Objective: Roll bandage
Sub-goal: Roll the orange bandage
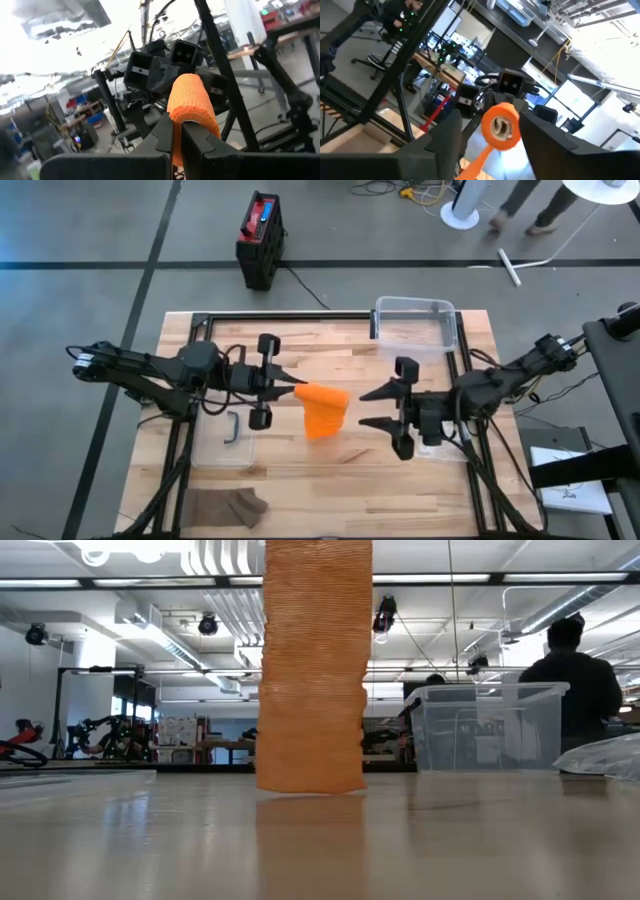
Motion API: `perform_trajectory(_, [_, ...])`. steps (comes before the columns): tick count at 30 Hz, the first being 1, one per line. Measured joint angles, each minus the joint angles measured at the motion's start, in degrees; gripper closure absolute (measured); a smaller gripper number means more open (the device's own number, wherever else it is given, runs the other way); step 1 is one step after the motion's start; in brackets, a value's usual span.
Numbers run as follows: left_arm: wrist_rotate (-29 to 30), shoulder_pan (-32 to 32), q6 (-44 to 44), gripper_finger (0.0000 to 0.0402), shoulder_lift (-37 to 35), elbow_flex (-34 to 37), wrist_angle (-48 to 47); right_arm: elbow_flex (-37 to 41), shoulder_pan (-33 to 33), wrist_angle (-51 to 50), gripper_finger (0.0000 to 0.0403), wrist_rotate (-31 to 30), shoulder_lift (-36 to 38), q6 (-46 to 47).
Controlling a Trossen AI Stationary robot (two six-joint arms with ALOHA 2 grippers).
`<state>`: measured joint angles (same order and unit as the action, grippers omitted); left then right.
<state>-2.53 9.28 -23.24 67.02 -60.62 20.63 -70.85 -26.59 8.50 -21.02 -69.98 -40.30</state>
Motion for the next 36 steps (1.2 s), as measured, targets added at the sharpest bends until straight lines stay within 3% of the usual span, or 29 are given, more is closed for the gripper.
perform_trajectory(8, [-4.6,0.1,-12.5,0.0398,1.0,0.0,1.1,0.1,0.0,0.0,0.0385,-1.7,-1.3,1.2])
perform_trajectory(17, [-4.6,0.2,-24.9,0.0398,1.2,0.0,1.8,0.1,0.0,0.4,0.0400,-2.1,-1.4,1.9])
perform_trajectory(20, [-4.4,0.2,-26.5,0.0398,1.2,0.0,2.1,0.1,0.0,0.6,0.0399,-2.5,-1.8,3.0])
perform_trajectory(22, [-3.6,0.2,-24.7,0.0398,1.2,0.0,2.8,0.1,-0.1,-0.4,0.0401,-6.0,-1.8,2.8])
perform_trajectory(26, [1.3,0.4,-22.5,0.0399,1.2,0.0,1.8,0.2,-0.6,-8.0,0.0390,-10.5,2.2,6.7])
perform_trajectory(31, [10.2,0.5,-21.7,0.0399,1.3,0.0,-1.9,2.3,-0.7,-15.2,0.0323,-10.1,10.0,21.8])
perform_trajectory(36, [17.5,0.4,-13.0,0.0399,2.0,0.0,-4.9,9.2,1.3,-11.8,0.0234,-10.1,13.8,26.6])
